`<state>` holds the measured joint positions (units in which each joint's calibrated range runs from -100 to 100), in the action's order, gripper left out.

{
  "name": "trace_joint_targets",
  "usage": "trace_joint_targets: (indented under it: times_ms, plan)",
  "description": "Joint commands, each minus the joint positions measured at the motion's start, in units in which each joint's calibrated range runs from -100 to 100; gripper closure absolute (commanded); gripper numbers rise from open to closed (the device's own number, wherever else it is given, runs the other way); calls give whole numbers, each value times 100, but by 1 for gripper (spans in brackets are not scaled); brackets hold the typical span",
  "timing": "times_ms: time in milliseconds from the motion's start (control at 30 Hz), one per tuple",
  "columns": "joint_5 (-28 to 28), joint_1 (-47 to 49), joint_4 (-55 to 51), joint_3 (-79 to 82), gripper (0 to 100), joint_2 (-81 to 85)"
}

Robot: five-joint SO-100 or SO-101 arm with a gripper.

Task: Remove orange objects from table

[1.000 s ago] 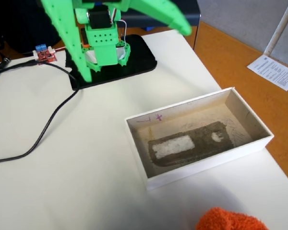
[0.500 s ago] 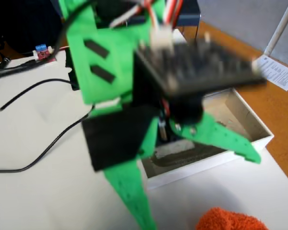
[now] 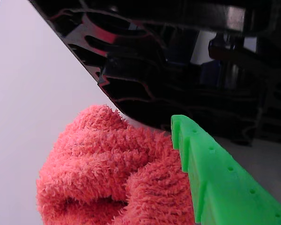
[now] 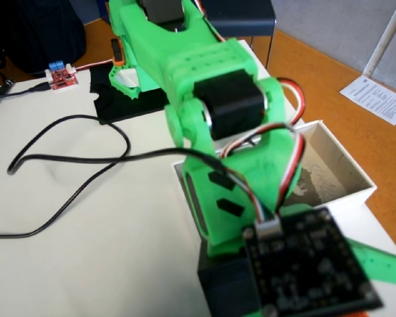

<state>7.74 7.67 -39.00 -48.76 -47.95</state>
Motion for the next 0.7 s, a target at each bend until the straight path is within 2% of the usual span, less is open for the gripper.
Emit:
trace_joint_targets:
  times_ms: [0,533,667]
  plan:
    - [73,-16,37,-337,42,-111]
    - [147,-223,-223,-105,42,-740]
    - [34,-216,-231,-328,46,-933]
